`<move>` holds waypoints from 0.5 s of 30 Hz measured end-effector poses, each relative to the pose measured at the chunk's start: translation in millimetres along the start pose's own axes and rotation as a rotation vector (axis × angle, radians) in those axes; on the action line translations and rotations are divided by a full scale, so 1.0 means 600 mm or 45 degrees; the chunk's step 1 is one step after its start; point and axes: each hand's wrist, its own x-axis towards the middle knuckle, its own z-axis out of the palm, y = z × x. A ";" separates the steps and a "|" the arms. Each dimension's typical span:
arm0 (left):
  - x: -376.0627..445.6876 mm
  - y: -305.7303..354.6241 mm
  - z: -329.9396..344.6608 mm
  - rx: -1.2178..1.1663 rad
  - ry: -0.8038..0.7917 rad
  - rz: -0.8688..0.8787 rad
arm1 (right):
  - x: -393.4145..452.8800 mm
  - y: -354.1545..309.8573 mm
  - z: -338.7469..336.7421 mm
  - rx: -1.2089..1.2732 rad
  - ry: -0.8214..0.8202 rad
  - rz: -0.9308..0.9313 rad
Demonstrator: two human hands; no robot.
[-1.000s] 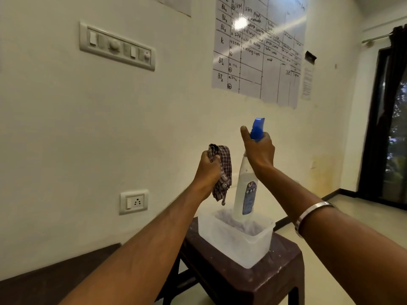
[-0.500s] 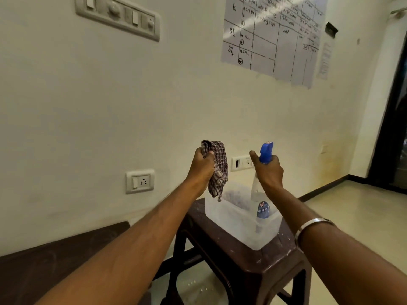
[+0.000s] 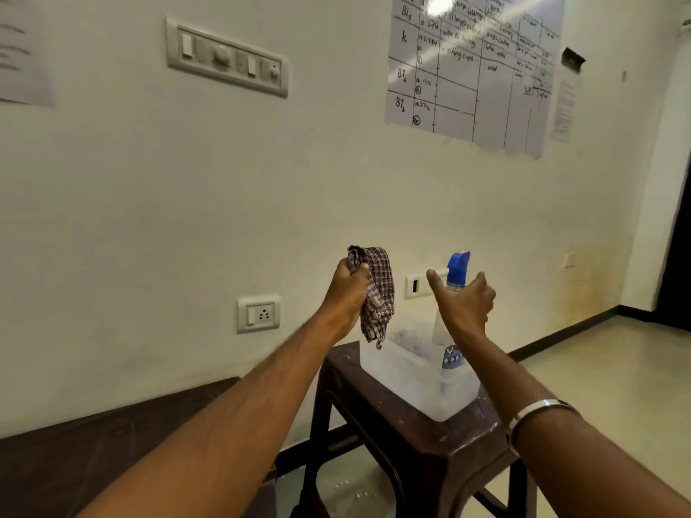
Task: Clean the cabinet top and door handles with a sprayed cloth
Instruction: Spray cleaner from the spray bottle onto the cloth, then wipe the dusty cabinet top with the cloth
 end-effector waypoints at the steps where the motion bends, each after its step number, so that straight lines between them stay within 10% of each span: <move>1: -0.005 0.006 0.000 -0.004 -0.006 -0.003 | -0.009 -0.009 0.000 0.005 0.078 0.010; 7: -0.053 0.054 -0.005 0.009 0.008 0.016 | -0.093 -0.068 -0.003 0.264 0.335 -0.426; 15: -0.120 0.107 -0.061 -0.053 0.079 0.062 | -0.162 -0.124 0.020 0.725 -0.966 -0.158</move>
